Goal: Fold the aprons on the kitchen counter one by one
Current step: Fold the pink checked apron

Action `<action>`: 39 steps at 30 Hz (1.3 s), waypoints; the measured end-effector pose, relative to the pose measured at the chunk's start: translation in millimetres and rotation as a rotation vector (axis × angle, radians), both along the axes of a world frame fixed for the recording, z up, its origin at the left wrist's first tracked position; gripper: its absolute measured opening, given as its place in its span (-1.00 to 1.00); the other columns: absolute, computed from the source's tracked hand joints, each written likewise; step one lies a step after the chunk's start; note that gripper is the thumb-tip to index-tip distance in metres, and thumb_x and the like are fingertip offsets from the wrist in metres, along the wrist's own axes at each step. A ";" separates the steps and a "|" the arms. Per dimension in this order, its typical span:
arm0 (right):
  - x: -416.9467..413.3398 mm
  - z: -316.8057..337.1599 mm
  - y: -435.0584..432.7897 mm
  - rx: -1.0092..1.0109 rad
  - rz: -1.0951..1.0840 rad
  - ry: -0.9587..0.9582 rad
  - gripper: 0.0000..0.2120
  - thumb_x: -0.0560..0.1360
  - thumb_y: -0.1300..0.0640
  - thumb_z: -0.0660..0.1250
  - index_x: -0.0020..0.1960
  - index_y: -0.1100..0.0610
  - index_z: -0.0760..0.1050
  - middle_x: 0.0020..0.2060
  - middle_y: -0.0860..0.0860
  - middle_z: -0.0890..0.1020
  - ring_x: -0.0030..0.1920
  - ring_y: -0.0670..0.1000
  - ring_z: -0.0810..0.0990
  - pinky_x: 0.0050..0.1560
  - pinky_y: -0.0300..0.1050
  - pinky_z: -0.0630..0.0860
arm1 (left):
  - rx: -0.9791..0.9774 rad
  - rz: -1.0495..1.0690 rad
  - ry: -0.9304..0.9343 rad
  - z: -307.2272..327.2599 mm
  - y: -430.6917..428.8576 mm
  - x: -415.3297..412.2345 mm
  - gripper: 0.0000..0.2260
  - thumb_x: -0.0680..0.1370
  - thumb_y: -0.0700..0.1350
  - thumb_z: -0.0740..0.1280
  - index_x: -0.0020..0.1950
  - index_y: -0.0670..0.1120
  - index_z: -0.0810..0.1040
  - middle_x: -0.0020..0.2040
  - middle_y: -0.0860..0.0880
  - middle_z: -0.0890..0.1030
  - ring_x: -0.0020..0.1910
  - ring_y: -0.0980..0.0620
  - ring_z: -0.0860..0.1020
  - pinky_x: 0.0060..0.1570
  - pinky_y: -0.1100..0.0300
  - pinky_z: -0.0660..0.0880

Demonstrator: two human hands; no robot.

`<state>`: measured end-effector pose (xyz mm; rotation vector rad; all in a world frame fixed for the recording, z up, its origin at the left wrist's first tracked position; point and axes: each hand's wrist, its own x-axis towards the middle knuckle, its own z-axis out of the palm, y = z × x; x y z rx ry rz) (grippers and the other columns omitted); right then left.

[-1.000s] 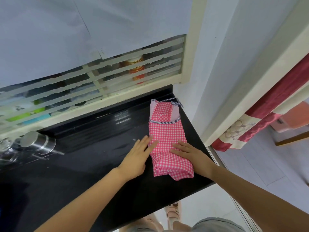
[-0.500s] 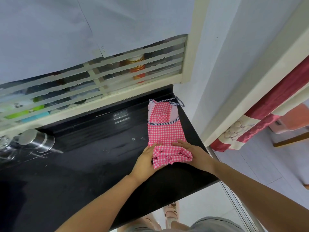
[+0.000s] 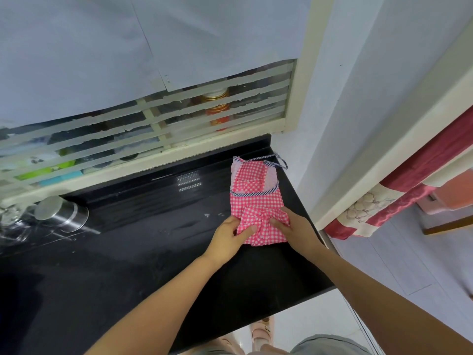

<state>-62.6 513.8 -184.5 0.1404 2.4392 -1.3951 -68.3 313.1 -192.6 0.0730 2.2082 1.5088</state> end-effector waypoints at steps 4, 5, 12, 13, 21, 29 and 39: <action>-17.7 3.8 -2.9 0.372 0.139 0.003 -0.43 0.57 -0.20 0.01 0.44 0.12 0.26 0.00 0.09 0.64 -0.05 0.03 0.63 0.02 -0.17 0.54 | -0.035 0.073 0.056 -0.5 8.2 -5.7 -0.73 0.55 0.08 0.33 0.20 0.01 0.55 0.05 0.11 0.56 0.05 0.20 0.53 0.05 0.38 0.44; -22.0 5.2 -4.8 0.403 0.153 0.002 -0.47 0.60 -0.16 0.03 0.45 0.12 0.25 0.01 0.10 0.63 -0.03 0.05 0.63 0.03 -0.16 0.53 | -0.026 0.111 0.036 0.4 10.0 -7.6 -0.75 0.55 0.07 0.32 0.15 -0.02 0.57 0.03 0.07 0.59 0.02 0.18 0.56 0.00 0.38 0.46; -49.1 -0.4 -3.1 0.155 -0.112 -0.151 -0.68 0.53 -0.15 0.27 0.05 0.11 0.47 0.00 0.04 0.62 -0.10 -0.04 0.58 0.00 -0.17 0.51 | -0.165 0.146 0.011 -3.0 4.1 -35.0 -0.56 0.59 -0.04 0.31 -0.46 -0.09 0.31 -0.47 0.05 0.42 -0.51 0.19 0.37 -0.50 0.39 0.28; -47.6 -1.7 -1.0 0.158 -0.184 -0.121 -0.69 0.51 -0.14 0.30 0.00 0.11 0.43 -0.05 0.03 0.62 -0.19 -0.09 0.55 -0.13 -0.21 0.50 | -0.217 0.115 0.013 -4.2 3.9 -38.1 -0.56 0.59 -0.03 0.31 -0.46 -0.09 0.28 -0.47 0.03 0.39 -0.50 0.17 0.34 -0.50 0.37 0.26; -28.9 -12.6 19.6 0.459 0.317 0.654 -0.45 0.46 -0.22 0.28 0.33 0.08 0.41 0.31 0.03 0.49 0.33 0.05 0.43 0.33 0.06 0.36 | -0.350 0.032 -0.034 -2.5 5.7 -54.4 -0.54 0.57 -0.04 0.34 -0.44 -0.08 0.22 -0.48 0.04 0.30 -0.54 0.17 0.25 -0.59 0.38 0.20; -34.8 -30.2 17.4 0.632 0.613 0.541 -0.21 0.35 0.05 0.46 0.49 -0.01 0.20 0.41 0.08 0.40 0.42 0.13 0.33 0.38 0.13 0.05 | -0.364 0.000 -0.065 -3.8 3.4 -66.5 -0.64 0.55 -0.02 0.36 -0.36 -0.10 0.31 -0.35 -0.01 0.41 -0.40 0.12 0.37 -0.39 0.22 0.36; -43.0 15.6 15.4 0.333 0.654 0.111 -0.59 0.55 0.06 0.27 0.38 -0.05 0.35 0.11 -0.02 0.60 0.03 -0.08 0.53 0.24 -0.13 0.45 | -0.380 -0.497 0.324 41.0 -7.1 -26.1 -0.53 0.54 0.21 0.27 0.38 0.03 0.43 0.24 0.12 0.52 0.20 0.19 0.45 0.25 0.26 0.38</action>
